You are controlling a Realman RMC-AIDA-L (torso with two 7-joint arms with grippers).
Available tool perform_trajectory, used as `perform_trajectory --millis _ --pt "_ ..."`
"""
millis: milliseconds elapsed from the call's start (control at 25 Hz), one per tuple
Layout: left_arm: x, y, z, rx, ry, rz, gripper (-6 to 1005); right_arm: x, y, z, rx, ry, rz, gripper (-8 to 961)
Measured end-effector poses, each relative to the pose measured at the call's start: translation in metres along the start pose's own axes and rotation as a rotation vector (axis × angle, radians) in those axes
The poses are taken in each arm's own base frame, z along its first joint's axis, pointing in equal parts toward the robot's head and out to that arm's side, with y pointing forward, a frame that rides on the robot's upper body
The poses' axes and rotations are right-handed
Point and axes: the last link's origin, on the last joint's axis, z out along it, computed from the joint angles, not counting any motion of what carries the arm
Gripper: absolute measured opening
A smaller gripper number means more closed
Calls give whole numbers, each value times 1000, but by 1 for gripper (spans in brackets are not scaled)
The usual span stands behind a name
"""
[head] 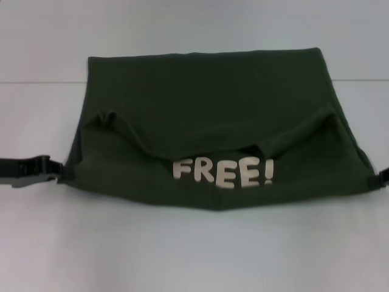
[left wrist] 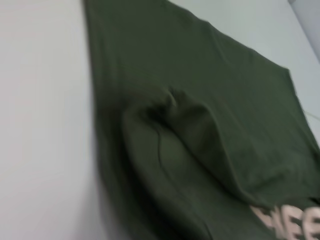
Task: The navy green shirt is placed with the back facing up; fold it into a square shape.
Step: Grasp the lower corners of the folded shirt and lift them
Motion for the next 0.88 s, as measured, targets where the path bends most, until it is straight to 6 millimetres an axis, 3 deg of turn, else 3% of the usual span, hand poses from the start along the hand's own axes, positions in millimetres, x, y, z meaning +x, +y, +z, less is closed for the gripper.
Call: perform_trajectory --millis 480,880 --pt "-48 14 -31 -146 -263 31 33 62 -9 -34 -136 200 23 20" --pt "-73 17 -52 -226 -332 15 44 89 -13 -44 -201 238 27 26"
